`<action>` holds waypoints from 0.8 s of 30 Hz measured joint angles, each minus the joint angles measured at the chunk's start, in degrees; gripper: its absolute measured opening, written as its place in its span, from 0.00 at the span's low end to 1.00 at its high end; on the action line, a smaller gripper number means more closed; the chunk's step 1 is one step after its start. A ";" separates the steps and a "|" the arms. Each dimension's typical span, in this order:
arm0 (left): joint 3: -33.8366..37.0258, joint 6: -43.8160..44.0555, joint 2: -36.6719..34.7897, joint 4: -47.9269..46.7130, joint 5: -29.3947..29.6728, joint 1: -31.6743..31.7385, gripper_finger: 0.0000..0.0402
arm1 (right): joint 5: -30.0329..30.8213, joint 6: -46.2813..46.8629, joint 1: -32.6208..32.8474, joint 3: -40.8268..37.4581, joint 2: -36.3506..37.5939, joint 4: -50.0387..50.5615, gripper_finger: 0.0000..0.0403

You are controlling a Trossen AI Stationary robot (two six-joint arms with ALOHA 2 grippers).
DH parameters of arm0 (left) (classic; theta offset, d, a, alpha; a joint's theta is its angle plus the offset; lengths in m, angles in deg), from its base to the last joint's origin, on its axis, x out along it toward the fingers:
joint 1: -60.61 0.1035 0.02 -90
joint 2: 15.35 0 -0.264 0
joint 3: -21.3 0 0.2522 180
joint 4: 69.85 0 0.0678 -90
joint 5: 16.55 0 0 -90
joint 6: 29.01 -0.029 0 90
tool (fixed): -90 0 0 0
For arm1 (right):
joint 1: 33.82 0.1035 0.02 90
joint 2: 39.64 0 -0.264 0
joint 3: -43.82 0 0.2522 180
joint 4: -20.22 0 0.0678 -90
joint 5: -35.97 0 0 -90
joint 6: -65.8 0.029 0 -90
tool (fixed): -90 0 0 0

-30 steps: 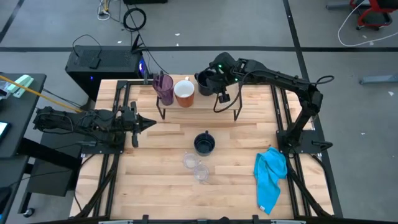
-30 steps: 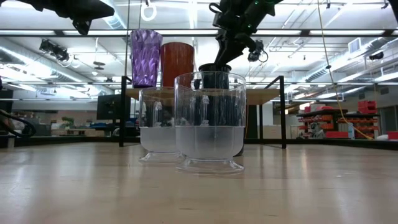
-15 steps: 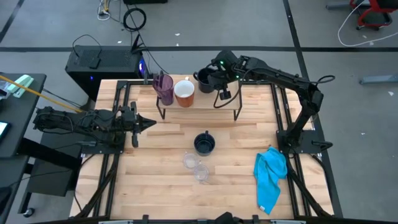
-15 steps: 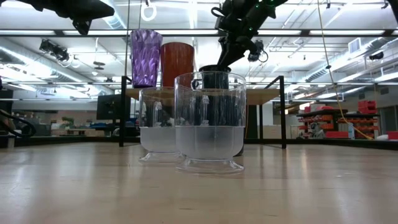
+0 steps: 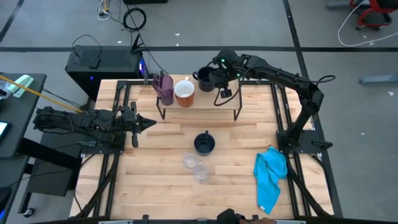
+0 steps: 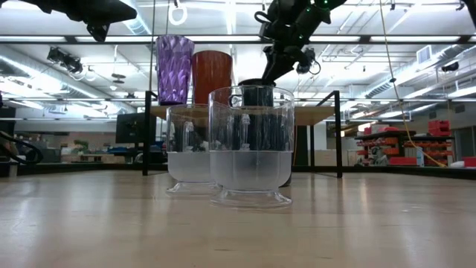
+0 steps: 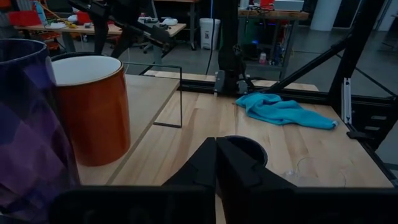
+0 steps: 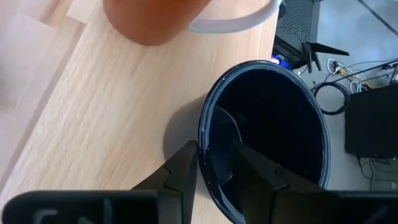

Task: Stack small to large cups/mugs on shelf
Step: Adjust the dark blue mug on the shelf

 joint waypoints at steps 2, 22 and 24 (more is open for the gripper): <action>0.00 0.00 0.00 0.00 0.00 0.00 0.03 | 0.00 -0.19 -0.24 0.00 0.00 0.00 0.26; 0.00 0.32 -0.02 -0.37 -0.09 0.00 0.04 | 0.48 5.59 1.70 0.00 0.85 -1.57 0.26; 0.00 0.39 0.00 -0.46 -0.09 0.00 0.05 | 0.48 5.32 1.68 0.00 0.85 -1.55 0.26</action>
